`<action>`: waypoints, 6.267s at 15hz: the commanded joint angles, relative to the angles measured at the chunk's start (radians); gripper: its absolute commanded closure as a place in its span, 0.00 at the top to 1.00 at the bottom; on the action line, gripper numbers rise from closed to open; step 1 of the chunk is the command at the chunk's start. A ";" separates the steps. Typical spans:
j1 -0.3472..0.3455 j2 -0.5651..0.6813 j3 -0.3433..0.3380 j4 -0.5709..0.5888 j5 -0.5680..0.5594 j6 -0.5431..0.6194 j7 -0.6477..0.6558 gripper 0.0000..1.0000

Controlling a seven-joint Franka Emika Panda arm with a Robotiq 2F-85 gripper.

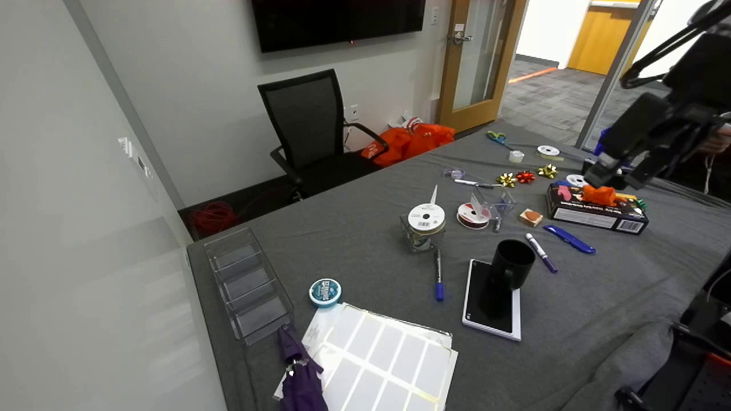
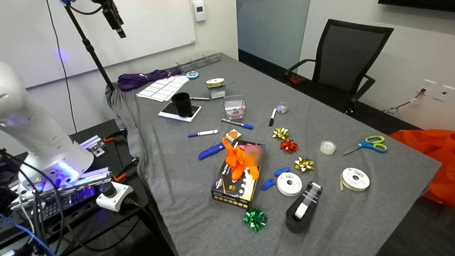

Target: Put the left marker in the black cup

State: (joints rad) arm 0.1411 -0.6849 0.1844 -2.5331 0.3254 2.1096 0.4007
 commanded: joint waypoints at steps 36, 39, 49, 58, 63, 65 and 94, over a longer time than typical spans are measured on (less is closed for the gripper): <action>0.002 1.089 -0.061 0.615 -0.362 0.167 0.455 1.00; -0.002 1.130 -0.083 0.626 -0.337 0.182 0.333 1.00; -0.018 1.239 -0.103 0.618 -0.117 0.358 0.088 1.00; 0.122 1.345 -0.226 0.682 -0.218 0.365 0.324 1.00; 0.131 1.384 -0.218 0.720 -0.218 0.371 0.393 1.00; 0.129 1.395 -0.215 0.727 -0.216 0.383 0.398 1.00; 0.125 1.433 -0.217 0.736 -0.209 0.448 0.393 0.04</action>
State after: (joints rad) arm 0.2676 0.7738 -0.0328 -1.7742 0.1109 2.5541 0.8005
